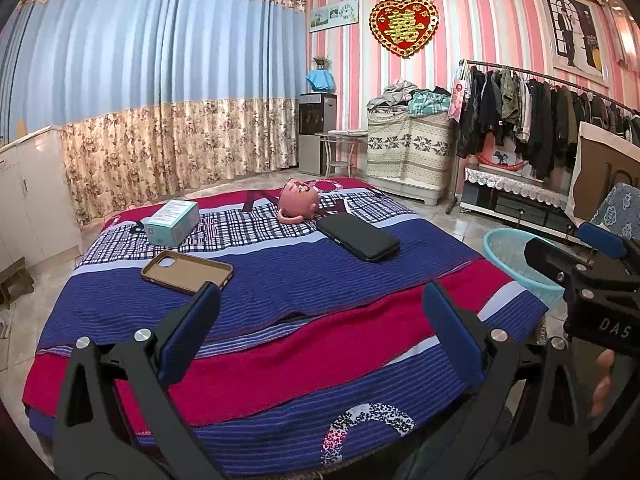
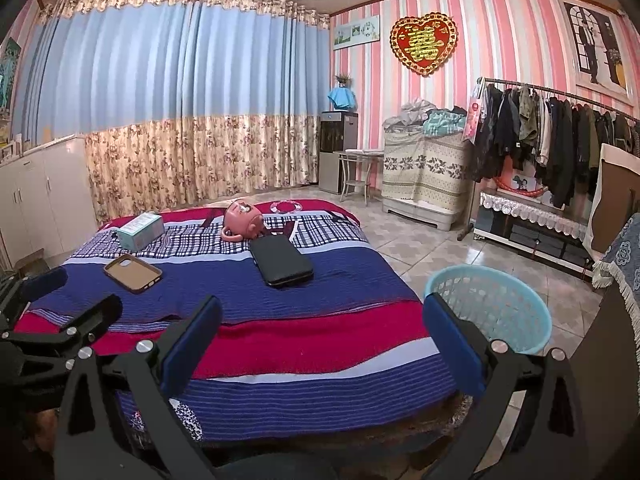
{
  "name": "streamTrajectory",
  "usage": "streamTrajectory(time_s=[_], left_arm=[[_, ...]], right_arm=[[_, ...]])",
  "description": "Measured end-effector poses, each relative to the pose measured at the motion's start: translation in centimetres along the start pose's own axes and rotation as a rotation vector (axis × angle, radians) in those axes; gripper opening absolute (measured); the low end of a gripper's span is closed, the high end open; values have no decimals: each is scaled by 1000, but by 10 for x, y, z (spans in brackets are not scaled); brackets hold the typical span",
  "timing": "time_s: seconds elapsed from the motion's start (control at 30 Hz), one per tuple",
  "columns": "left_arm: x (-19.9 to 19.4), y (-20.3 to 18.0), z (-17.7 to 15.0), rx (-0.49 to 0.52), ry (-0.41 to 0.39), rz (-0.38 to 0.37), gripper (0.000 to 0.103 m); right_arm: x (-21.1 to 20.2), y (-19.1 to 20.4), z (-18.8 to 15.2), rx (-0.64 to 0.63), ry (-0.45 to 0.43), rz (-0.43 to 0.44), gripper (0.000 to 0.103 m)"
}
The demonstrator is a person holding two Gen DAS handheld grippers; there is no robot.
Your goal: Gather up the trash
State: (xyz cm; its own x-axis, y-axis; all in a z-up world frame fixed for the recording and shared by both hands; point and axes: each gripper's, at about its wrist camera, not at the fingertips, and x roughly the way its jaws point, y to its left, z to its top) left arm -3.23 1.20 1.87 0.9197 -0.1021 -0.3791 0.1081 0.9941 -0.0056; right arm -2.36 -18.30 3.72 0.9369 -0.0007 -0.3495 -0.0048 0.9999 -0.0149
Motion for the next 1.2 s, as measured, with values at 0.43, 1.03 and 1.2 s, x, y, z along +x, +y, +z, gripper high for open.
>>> streamTrajectory(time_s=[0.43, 1.03, 1.2], left_arm=[[-1, 0, 1, 0, -7, 4, 97], [-1, -1, 1, 0, -4, 3, 97], [-1, 0, 1, -1, -3, 1, 97]], right_arm=[[0, 2, 1, 1, -6, -1, 98], [0, 1, 1, 2, -6, 0, 98], [0, 2, 1, 3, -8, 0, 98]])
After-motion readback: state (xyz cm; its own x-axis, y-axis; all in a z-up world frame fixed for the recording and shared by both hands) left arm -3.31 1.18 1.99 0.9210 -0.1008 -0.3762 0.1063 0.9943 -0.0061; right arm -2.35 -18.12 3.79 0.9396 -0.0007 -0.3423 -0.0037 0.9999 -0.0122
